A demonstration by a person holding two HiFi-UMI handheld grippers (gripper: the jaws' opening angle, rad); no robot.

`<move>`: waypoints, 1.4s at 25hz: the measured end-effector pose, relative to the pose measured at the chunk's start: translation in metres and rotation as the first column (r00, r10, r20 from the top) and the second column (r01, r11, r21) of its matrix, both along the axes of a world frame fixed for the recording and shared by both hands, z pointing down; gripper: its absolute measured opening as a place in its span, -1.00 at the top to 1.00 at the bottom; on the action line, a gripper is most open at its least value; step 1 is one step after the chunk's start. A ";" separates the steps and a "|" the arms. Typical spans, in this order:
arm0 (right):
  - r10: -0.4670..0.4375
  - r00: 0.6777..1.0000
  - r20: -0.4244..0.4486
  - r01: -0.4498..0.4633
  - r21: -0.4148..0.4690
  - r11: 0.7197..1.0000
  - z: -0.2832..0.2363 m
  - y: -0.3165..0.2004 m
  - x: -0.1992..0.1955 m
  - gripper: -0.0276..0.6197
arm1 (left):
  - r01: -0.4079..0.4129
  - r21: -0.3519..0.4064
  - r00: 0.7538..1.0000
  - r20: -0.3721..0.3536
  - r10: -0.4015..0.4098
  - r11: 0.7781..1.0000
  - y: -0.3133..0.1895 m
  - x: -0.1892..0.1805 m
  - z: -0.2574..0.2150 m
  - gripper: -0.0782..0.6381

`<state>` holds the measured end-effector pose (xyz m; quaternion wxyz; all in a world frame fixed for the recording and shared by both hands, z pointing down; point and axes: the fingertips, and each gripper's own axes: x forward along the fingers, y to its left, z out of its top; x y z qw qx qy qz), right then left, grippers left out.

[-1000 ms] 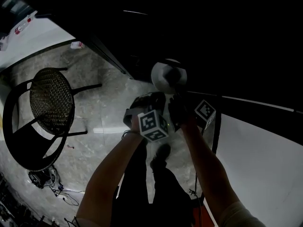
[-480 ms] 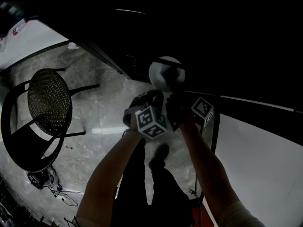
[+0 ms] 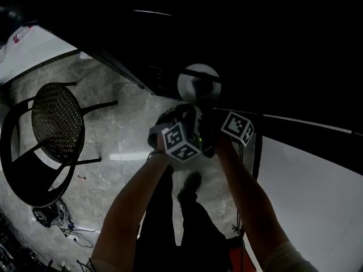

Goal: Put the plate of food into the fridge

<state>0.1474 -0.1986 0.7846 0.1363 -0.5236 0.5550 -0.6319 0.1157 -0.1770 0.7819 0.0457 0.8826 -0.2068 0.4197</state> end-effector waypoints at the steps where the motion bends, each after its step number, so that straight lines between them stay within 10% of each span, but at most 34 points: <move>1: -0.012 1.000 -0.014 0.012 -0.002 1.000 0.000 -0.001 0.000 0.72 | 0.002 0.000 1.000 -0.003 -0.002 1.000 -0.001 0.002 0.000 0.73; 11: -0.253 0.954 -0.159 0.256 0.004 0.967 -0.002 0.004 -0.017 0.44 | 0.012 0.000 1.000 -0.001 -0.012 1.000 -0.006 0.000 0.002 0.72; 35: -0.286 0.858 -0.428 0.298 -0.041 0.954 0.001 0.000 0.004 0.54 | -0.023 0.035 1.000 0.021 0.022 0.999 -0.002 -0.009 0.000 0.72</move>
